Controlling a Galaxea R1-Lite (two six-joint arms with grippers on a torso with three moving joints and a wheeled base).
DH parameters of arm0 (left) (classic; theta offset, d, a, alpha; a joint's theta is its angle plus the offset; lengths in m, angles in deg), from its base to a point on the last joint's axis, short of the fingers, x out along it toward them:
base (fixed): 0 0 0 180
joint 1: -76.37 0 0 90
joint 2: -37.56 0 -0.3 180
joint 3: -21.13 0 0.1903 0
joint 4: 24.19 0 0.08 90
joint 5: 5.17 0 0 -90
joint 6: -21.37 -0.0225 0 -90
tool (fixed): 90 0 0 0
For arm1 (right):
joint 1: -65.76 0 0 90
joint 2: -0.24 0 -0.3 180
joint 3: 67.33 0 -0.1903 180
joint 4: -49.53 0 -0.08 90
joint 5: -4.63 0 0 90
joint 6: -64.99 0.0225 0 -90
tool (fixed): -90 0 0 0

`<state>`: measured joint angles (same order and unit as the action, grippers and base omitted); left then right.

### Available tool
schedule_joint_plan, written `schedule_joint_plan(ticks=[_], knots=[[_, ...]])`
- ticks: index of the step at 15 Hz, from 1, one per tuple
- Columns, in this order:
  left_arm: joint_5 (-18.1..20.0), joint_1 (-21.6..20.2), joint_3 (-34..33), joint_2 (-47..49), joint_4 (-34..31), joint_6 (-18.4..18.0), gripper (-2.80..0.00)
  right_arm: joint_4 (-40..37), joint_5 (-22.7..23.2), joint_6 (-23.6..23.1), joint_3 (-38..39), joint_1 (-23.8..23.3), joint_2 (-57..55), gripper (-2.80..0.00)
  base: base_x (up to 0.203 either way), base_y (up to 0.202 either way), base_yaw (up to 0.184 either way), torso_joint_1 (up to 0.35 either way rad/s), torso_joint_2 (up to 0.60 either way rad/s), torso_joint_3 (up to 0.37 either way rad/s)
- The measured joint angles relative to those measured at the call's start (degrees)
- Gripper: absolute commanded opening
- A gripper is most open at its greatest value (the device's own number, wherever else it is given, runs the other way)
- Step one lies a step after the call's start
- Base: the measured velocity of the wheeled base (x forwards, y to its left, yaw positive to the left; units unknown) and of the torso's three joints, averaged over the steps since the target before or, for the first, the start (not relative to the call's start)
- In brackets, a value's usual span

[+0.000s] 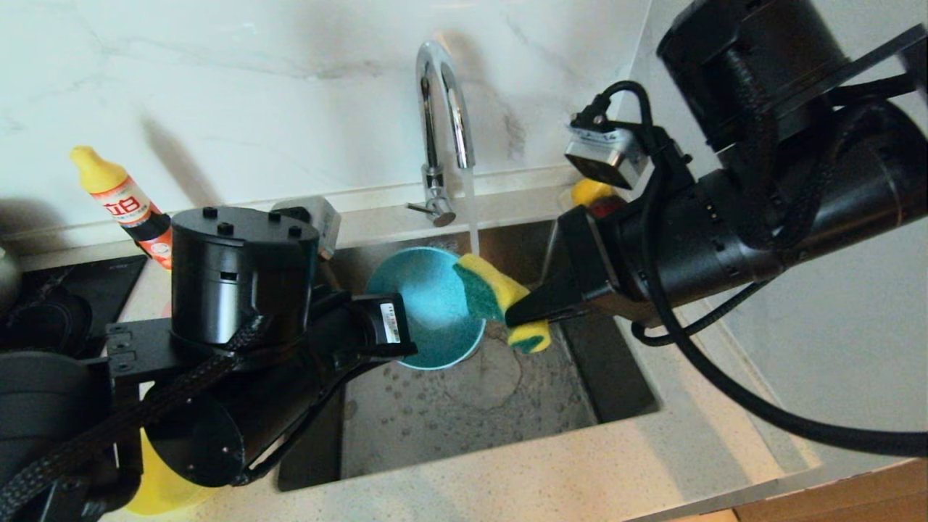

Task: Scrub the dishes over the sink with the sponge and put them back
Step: Wipe the bowl, then rinse the bowl

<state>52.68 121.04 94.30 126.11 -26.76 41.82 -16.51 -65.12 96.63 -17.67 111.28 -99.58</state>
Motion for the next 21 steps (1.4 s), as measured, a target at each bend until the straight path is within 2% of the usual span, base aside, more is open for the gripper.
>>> schedule_joint_plan(ticks=[4,8,10,12,13,21], knots=[[1.26,-3.13,0.1,2.33,-3.14,-0.01,-2.8,-0.07,0.0,-0.38,0.06,-1.98,4.86,-2.8,0.0,0.0,0.0,0.0,0.0,0.0],[9.55,-5.61,2.63,4.97,-11.77,2.3,-2.8,-0.79,-0.05,-0.91,1.55,-2.58,7.77,-2.8,0.0,0.0,0.0,0.0,0.0,0.0],[14.17,-6.78,7.3,6.49,-18.69,7.12,-2.8,-0.3,0.06,-1.15,3.55,-2.66,8.95,-2.8,0.0,0.0,0.0,0.0,0.0,0.0],[18.71,-8.24,12.64,9.1,-24.68,13.68,-2.8,-0.1,0.23,-1.7,5.24,-2.66,9.88,-2.8,0.0,0.0,0.0,0.0,0.0,0.0],[19.75,-8.77,14.72,10.85,-26.19,16.46,-2.8,-0.08,0.28,-2.07,5.86,-2.63,10.22,-2.8,0.0,0.0,0.0,0.0,0.0,0.0],[20.8,-12.29,23.85,20.93,-26.73,26.95,-2.8,0.09,0.97,-2.4,9.48,-2.5,12.2,-2.8,0.0,0.0,0.0,0.0,0.0,0.0]])
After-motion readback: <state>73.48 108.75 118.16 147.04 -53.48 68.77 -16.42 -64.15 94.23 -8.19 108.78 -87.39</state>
